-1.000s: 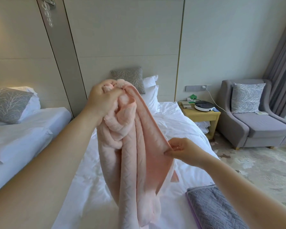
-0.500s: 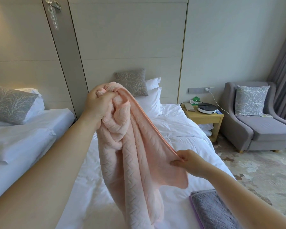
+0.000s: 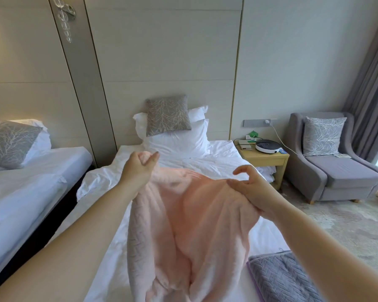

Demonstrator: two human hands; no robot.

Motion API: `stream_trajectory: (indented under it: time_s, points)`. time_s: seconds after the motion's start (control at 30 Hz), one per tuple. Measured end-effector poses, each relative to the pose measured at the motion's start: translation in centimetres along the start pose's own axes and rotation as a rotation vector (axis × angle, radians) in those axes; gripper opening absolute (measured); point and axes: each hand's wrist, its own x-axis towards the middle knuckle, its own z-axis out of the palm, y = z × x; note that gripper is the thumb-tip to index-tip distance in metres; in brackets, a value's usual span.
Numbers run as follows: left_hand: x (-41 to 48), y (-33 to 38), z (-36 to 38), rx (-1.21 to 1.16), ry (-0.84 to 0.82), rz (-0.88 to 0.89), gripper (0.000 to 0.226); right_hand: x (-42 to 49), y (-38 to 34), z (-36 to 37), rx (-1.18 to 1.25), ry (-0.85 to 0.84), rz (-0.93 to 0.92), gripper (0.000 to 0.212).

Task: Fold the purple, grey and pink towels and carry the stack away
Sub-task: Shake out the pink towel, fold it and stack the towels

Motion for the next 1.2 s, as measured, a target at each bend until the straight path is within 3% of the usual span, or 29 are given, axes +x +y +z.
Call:
stream_trajectory:
  time_s: [0.1,0.33,0.5,0.53,0.6,0.67,0.7,0.77,0.87,0.93,1.0,1.1,1.2]
  points:
    - [-1.3,1.6,0.6,-0.034,-0.076,0.079,0.045,-0.2,-1.9,1.1,0.198,-0.095,-0.04,0.004]
    - [-4.6,5.9,1.6,-0.118,-0.193,0.225,0.032,-1.1,-4.4,3.4,0.394,-0.403,-0.063,0.035]
    - [-6.0,6.2,0.8,-0.145,-0.35,0.269,0.004,-1.8,-4.3,4.2,-0.043,-0.143,-0.231,0.006]
    - [-6.4,6.2,0.7,-0.143,-0.391,0.288,0.01,-1.8,-4.4,4.2,-0.084,-0.086,-0.25,0.004]
    - [-7.1,6.2,0.6,-0.154,-0.463,0.301,0.019,-1.7,-4.5,4.1,-0.173,0.03,-0.285,0.015]
    - [-7.7,6.4,0.6,-0.173,-0.527,0.268,0.011,-1.5,-4.5,3.9,-0.203,0.075,-0.312,0.02]
    - [-8.0,6.5,0.7,-0.159,-0.536,0.265,0.022,-1.3,-4.5,3.8,-0.215,0.076,-0.32,0.022]
    - [-8.4,6.7,0.9,-0.052,-0.487,0.325,0.037,-1.1,-4.4,4.1,-0.244,0.087,-0.335,0.025]
    - [-8.3,7.0,0.8,0.085,-0.402,0.404,0.028,-0.7,-4.1,4.1,-0.242,0.055,-0.332,0.026]
    - [-7.8,7.1,0.1,0.068,-0.452,0.423,0.014,-0.7,-3.5,3.6,-0.14,-0.119,-0.281,0.02]
    - [-7.1,7.3,-1.0,0.097,-0.499,0.461,0.008,-0.7,-2.5,2.7,-0.098,-0.288,-0.24,0.039]
    - [-6.0,7.6,-2.2,0.191,-0.429,0.537,0.004,-0.8,-1.1,1.8,-0.25,-0.427,-0.235,0.035]
    - [-4.3,7.8,-3.9,0.209,-0.2,0.568,0.006,-0.8,0.4,0.7,-0.661,-0.476,-0.252,0.012]
